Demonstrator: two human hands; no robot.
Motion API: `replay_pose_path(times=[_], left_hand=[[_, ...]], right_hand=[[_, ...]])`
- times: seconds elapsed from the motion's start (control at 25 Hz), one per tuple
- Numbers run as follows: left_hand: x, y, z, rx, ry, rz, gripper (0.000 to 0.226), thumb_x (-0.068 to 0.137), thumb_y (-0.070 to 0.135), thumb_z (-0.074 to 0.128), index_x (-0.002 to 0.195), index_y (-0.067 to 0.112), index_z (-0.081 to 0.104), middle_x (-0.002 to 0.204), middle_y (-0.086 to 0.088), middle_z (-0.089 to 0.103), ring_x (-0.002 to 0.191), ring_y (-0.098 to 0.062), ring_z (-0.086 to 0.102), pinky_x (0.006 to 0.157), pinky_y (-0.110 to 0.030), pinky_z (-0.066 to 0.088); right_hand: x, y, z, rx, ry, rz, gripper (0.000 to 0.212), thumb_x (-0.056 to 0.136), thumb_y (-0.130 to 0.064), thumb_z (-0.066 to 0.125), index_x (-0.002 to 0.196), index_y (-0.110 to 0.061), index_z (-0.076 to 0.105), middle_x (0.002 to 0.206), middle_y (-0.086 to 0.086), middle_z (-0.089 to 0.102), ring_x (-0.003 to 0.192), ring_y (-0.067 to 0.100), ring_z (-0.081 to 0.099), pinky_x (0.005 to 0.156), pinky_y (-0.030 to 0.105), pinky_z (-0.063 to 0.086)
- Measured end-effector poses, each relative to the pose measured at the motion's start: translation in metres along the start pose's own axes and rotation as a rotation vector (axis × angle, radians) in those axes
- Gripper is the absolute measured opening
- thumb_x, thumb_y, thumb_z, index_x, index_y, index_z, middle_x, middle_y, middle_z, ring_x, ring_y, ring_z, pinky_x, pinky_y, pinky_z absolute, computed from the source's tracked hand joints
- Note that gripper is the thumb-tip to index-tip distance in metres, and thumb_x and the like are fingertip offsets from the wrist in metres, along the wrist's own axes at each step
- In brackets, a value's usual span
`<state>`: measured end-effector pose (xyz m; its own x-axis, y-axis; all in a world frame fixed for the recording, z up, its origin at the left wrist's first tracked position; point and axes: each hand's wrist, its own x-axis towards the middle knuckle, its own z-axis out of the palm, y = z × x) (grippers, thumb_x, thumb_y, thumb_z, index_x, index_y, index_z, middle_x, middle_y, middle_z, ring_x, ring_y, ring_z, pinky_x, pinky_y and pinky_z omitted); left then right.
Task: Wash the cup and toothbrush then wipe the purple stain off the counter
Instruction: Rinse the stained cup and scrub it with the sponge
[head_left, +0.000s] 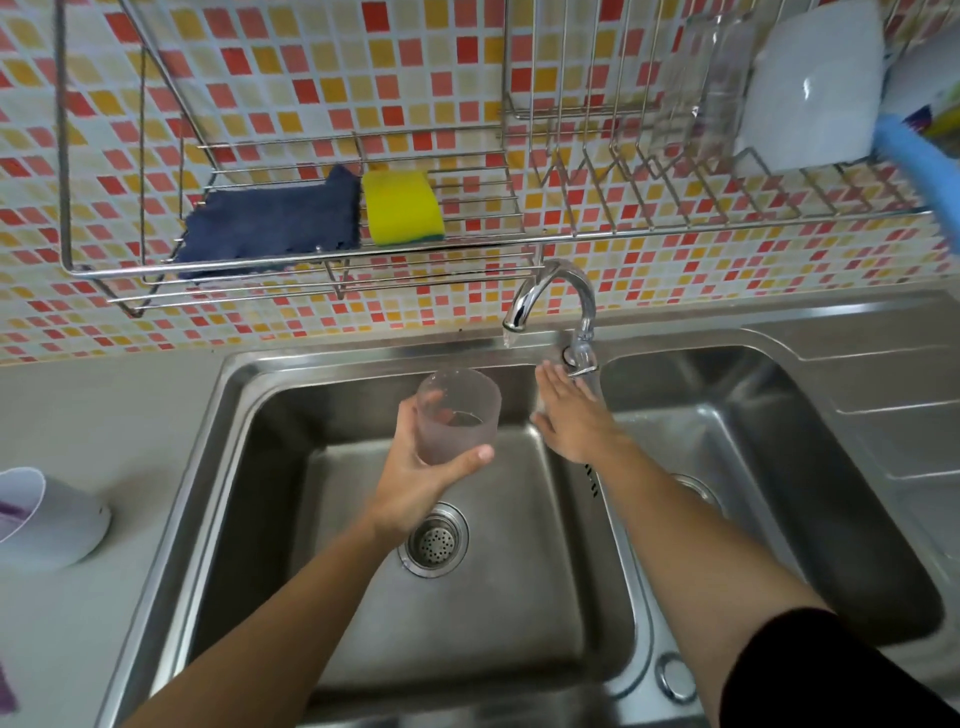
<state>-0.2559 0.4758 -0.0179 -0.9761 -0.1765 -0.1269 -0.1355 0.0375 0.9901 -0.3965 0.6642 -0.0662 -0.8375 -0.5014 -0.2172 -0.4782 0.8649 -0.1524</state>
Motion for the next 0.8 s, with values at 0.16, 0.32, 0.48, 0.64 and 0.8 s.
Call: replay_pose_path(times=[0.16, 0.32, 0.48, 0.64, 0.8], left_hand=[[0.004, -0.001, 0.01, 0.008, 0.011, -0.013, 0.074, 0.063, 0.029, 0.085, 0.124, 0.024, 0.044, 0.124, 0.004, 0.054, 0.118, -0.016, 0.054, 0.093, -0.027, 0.051], [0.019, 0.004, 0.026, 0.045, 0.053, -0.041, 0.07, 0.066, 0.03, 0.084, 0.125, 0.021, 0.047, 0.121, 0.003, 0.059, 0.112, -0.012, 0.059, 0.088, -0.025, 0.054], [0.036, 0.013, 0.046, 0.148, 0.076, -0.092, 0.065, 0.068, 0.045, 0.079, 0.124, 0.028, 0.051, 0.114, 0.007, 0.063, 0.103, -0.011, 0.061, 0.067, -0.015, 0.054], [0.051, 0.014, 0.055, 0.287, 0.092, -0.159, 0.057, 0.062, 0.06, 0.075, 0.109, 0.035, 0.055, 0.103, 0.012, 0.063, 0.092, -0.007, 0.064, 0.083, -0.027, 0.056], [0.047, 0.017, 0.057, 0.38, 0.048, -0.13, 0.053, 0.069, 0.056, 0.074, 0.106, 0.028, 0.05, 0.094, 0.011, 0.065, 0.063, 0.004, 0.065, 0.067, -0.011, 0.049]], right_hand=[[0.002, 0.001, 0.007, -0.034, -0.062, 0.004, 0.066, 0.1, -0.039, 0.026, 0.148, -0.01, -0.008, 0.156, 0.005, -0.017, 0.143, 0.019, -0.016, 0.114, 0.034, -0.007], [-0.034, 0.007, 0.027, 0.1, 0.064, 0.131, 0.065, 0.099, -0.039, 0.028, 0.148, -0.01, -0.003, 0.157, 0.007, -0.011, 0.145, 0.021, -0.009, 0.116, 0.039, -0.002], [-0.072, 0.006, 0.052, 0.101, 0.109, 0.308, 0.067, 0.098, -0.043, 0.023, 0.148, -0.008, -0.002, 0.157, 0.01, -0.011, 0.145, 0.023, -0.007, 0.116, 0.042, 0.002], [-0.084, 0.004, 0.065, 0.111, 0.122, 0.389, 0.067, 0.097, -0.042, 0.026, 0.148, -0.007, -0.001, 0.157, 0.011, -0.008, 0.145, 0.026, -0.003, 0.116, 0.044, 0.007], [-0.085, 0.005, 0.07, 0.122, 0.129, 0.39, 0.068, 0.097, -0.039, 0.03, 0.148, -0.008, -0.002, 0.157, 0.01, -0.007, 0.145, 0.027, -0.002, 0.116, 0.044, 0.008]])
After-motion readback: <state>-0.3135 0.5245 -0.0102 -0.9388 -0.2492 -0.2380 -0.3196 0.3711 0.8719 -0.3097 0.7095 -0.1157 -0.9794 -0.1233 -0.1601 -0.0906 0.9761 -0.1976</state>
